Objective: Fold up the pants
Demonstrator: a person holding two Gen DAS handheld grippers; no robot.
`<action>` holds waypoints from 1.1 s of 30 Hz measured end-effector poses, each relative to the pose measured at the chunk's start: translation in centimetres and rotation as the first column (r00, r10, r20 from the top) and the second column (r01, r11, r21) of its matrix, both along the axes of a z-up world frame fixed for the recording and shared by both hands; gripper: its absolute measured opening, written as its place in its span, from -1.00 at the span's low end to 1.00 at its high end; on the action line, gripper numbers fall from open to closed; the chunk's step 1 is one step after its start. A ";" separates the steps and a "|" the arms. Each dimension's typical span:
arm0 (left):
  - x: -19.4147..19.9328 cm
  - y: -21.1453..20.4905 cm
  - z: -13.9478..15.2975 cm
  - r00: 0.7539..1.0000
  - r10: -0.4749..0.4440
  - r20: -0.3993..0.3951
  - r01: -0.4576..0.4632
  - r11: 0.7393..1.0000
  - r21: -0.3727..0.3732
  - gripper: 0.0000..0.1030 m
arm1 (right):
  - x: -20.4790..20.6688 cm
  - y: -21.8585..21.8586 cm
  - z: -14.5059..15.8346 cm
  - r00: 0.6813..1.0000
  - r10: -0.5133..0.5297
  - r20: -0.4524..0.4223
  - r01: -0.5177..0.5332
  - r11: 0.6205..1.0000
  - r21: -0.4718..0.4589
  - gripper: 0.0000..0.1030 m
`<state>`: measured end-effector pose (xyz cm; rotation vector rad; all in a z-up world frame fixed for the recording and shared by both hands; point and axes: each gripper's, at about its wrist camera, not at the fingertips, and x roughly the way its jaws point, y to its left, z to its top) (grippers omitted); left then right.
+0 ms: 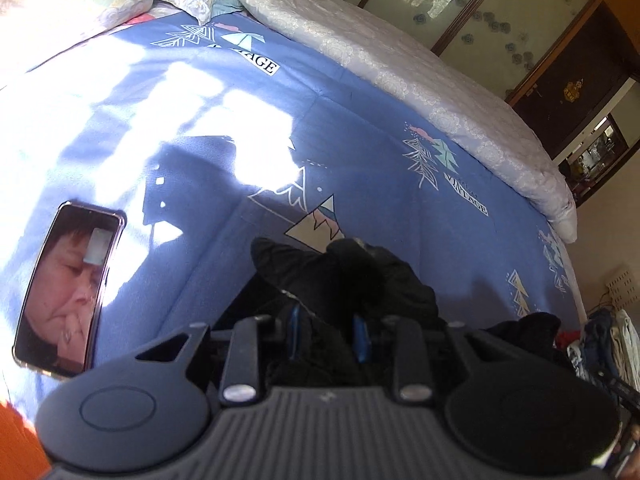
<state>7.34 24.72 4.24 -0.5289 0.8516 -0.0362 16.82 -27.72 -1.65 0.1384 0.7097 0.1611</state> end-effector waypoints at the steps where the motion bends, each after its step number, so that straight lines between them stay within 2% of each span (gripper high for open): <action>1: -0.4 -0.1 0.3 1.000 0.003 0.007 -0.003 1.000 -0.002 -0.52 | 1.1 1.4 -0.7 0.999 0.030 -0.018 -0.030 1.000 0.003 0.21; 4: -0.8 -0.5 1.2 1.000 0.005 0.020 -0.005 1.000 0.006 -0.52 | 3.8 6.1 -1.9 0.991 0.128 -0.033 -0.128 0.992 0.001 0.21; 5: -0.8 -0.5 1.5 1.000 0.007 0.023 -0.007 1.000 0.009 -0.51 | 4.8 7.6 -2.4 0.987 0.158 -0.040 -0.160 0.986 -0.039 0.21; 6: -0.8 -0.5 1.6 1.000 0.009 0.023 -0.009 1.000 0.008 -0.51 | 5.4 9.0 -2.7 0.983 0.175 -0.049 -0.179 0.979 -0.101 0.09; 7: -1.1 -0.5 1.7 1.000 0.010 0.025 -0.010 1.000 0.005 -0.51 | 5.9 10.0 -3.1 0.980 0.185 -0.073 -0.193 0.971 -0.137 -0.70; 8: -1.2 -0.5 1.7 1.000 0.008 0.027 -0.009 1.000 0.002 -0.51 | 6.3 10.3 -3.2 0.977 0.184 -0.108 -0.199 0.970 -0.143 -0.79; 9: -1.3 -0.4 1.7 1.000 0.008 0.027 -0.009 1.000 0.006 -0.51 | 6.0 10.3 -2.8 0.981 0.167 -0.099 -0.181 0.972 -0.151 -0.82; 11: -1.6 -0.3 1.6 0.999 0.015 0.028 -0.016 1.000 0.023 -0.51 | 3.7 9.7 -0.5 0.984 0.177 -0.022 -0.179 0.974 -0.138 -0.83; 13: -1.7 0.0 1.2 0.999 0.031 0.023 -0.031 0.999 0.020 -0.51 | 0.4 7.7 2.2 0.983 0.178 0.044 -0.174 0.981 -0.080 -0.85; 16: -1.7 1.0 0.2 0.998 0.059 0.003 -0.059 0.998 -0.008 -0.51 | -6.2 3.9 4.0 0.979 0.189 0.071 -0.187 0.981 -0.044 -0.85; 18: -2.0 1.6 -0.4 0.997 0.074 -0.007 -0.074 0.997 -0.013 -0.51 | -10.6 2.1 2.9 0.984 0.176 0.011 -0.175 0.984 -0.019 -0.85; 20: -2.3 1.9 -0.7 0.997 0.078 -0.014 -0.078 0.997 -0.025 -0.50 | -14.2 1.5 0.4 0.983 0.163 -0.087 -0.163 0.987 0.003 -0.84; 22: -2.4 2.1 -0.9 0.997 0.074 -0.024 -0.075 0.997 -0.032 -0.50 | -16.3 1.7 -2.0 0.969 0.178 -0.169 -0.180 0.984 0.000 -0.82; 23: -2.5 2.0 -1.0 0.997 0.071 -0.029 -0.072 0.997 -0.031 -0.50 | -16.6 1.9 -2.5 0.966 0.183 -0.184 -0.190 0.982 -0.021 -0.82; 26: -2.7 1.9 -0.6 0.997 0.072 -0.026 -0.072 0.997 0.004 -0.49 | -14.3 0.7 -0.7 0.992 0.081 -0.094 -0.092 0.989 -0.118 -0.71; 28: -3.0 2.1 -0.4 0.997 0.080 -0.019 -0.080 0.997 -0.016 -0.49 | -10.7 -1.6 0.9 0.999 -0.017 -0.027 0.015 0.996 -0.091 -0.17; 30: -3.2 2.1 -0.2 0.996 0.084 -0.014 -0.085 0.996 -0.015 -0.47 | -6.2 -2.7 1.3 0.994 -0.104 -0.024 0.100 0.983 -0.152 -0.13; 32: -3.2 1.9 -0.4 0.996 0.090 -0.024 -0.090 0.996 -0.004 -0.47 | -1.8 -2.3 0.2 0.993 -0.103 -0.050 0.087 0.964 -0.251 -0.12; 33: -3.0 1.9 -0.5 0.995 0.092 -0.032 -0.092 0.996 -0.001 -0.47 | 0.2 -2.0 -0.9 0.992 -0.103 -0.079 0.078 0.959 -0.271 -0.06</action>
